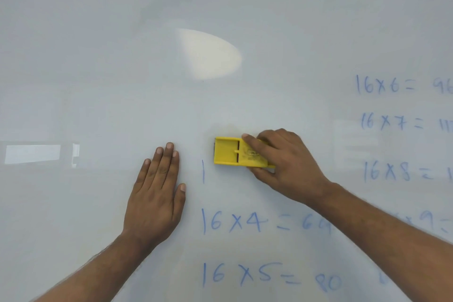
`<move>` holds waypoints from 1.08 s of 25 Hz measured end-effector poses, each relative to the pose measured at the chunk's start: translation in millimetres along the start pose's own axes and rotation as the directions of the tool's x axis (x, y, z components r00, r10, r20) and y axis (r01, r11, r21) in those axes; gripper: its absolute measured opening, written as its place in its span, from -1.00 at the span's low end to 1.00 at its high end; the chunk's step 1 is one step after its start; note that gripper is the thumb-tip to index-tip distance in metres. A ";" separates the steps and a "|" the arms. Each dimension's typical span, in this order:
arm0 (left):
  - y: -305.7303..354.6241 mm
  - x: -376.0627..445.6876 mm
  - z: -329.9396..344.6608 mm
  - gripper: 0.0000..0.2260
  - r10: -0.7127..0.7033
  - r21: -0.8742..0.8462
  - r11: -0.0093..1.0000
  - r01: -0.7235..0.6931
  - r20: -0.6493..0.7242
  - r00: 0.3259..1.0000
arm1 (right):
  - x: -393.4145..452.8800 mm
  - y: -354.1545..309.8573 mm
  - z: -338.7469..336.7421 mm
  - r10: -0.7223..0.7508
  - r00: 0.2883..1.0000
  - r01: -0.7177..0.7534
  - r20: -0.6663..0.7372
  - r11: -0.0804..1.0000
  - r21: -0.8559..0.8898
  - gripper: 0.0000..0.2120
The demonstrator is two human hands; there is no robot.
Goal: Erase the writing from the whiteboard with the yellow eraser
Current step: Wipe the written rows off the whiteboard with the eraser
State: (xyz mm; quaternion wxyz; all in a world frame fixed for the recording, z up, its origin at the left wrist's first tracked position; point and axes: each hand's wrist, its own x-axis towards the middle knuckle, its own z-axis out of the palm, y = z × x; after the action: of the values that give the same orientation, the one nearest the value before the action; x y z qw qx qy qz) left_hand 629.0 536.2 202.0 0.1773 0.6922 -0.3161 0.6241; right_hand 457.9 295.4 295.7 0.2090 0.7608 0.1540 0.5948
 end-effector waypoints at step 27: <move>-5.6 -42.4 2.6 -0.43 -0.040 0.001 0.999 0.040 0.060 0.997 | -74.9 -52.3 15.1 -0.176 0.971 0.162 0.163 0.982 0.095 -0.49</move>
State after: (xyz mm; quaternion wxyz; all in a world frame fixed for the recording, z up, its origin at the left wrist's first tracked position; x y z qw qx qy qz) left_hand 633.8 547.8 161.0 0.1802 0.7171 -0.3073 0.5991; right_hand 454.9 302.4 203.4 0.2403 0.8010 0.2237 0.5007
